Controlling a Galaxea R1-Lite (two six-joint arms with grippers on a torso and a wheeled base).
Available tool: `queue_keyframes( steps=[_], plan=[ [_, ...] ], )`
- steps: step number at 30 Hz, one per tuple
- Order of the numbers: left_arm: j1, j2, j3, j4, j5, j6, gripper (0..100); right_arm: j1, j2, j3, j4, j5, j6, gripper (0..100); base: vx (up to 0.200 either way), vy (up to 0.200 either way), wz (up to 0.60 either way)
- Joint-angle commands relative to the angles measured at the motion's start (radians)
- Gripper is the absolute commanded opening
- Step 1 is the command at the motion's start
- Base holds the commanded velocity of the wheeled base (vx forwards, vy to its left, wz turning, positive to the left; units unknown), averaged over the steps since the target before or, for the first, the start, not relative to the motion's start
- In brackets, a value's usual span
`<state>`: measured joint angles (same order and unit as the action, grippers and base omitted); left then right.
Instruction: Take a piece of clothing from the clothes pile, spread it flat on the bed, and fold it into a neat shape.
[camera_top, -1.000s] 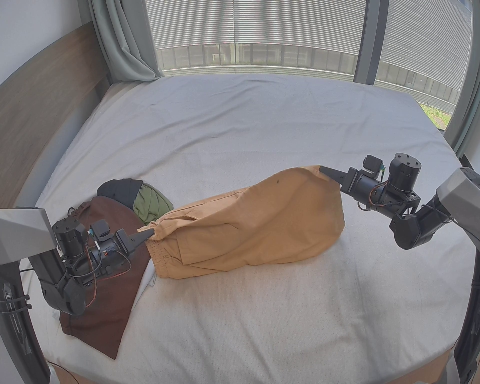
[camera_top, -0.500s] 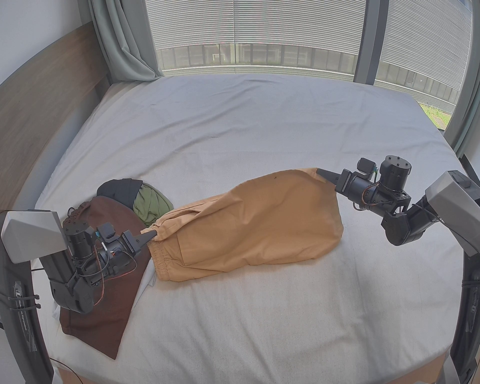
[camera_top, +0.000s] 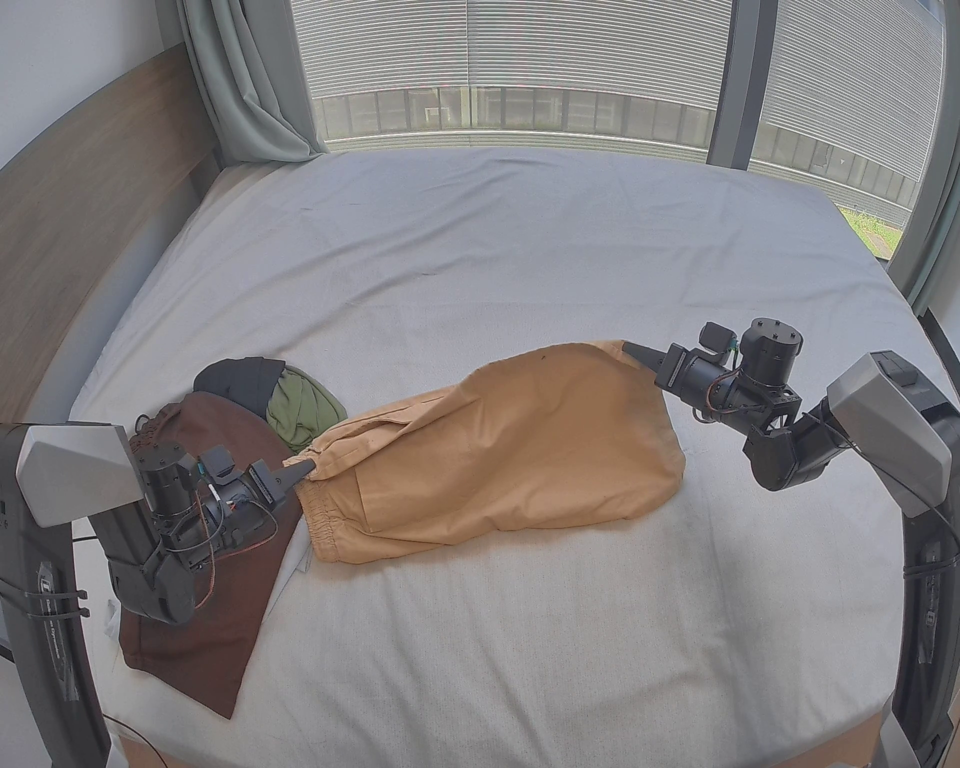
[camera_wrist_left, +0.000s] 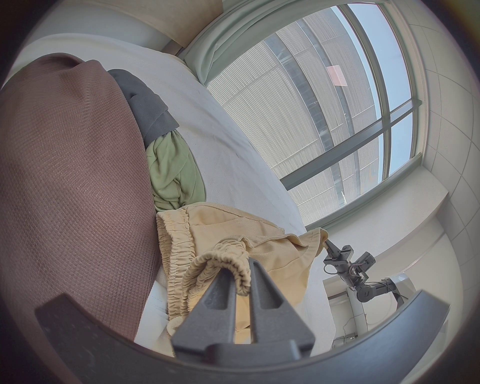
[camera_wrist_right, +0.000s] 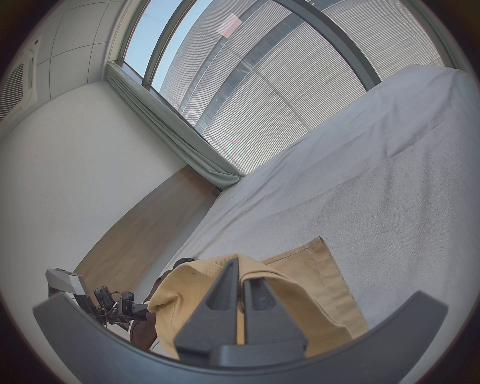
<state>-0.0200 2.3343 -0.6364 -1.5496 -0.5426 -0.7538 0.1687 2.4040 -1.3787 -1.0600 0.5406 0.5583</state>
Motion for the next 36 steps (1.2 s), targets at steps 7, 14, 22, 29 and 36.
queue_keyframes(
  steps=[7,14,22,29,36],
  plan=[
    [0.000,0.019,-0.032,-0.001,0.004,-0.010,100,0.000,0.032,-0.040,0.000,-0.007,0.000,100,0.000,0.000,0.00],
    [0.003,0.002,-0.043,-0.001,0.049,-0.036,100,0.009,0.056,-0.091,0.011,-0.074,0.000,100,0.000,0.000,0.00],
    [-0.005,-0.035,-0.028,0.000,0.049,-0.041,100,0.060,-0.040,-0.002,0.040,-0.076,0.000,100,0.000,0.000,0.00],
    [-0.009,-0.053,-0.006,-0.001,0.046,-0.041,100,0.097,-0.121,0.118,0.049,-0.080,0.003,100,0.000,0.000,0.00],
    [-0.017,-0.056,0.000,-0.001,0.046,-0.036,100,0.140,-0.206,0.268,0.041,-0.084,0.020,100,0.000,0.000,0.00]
  ],
)
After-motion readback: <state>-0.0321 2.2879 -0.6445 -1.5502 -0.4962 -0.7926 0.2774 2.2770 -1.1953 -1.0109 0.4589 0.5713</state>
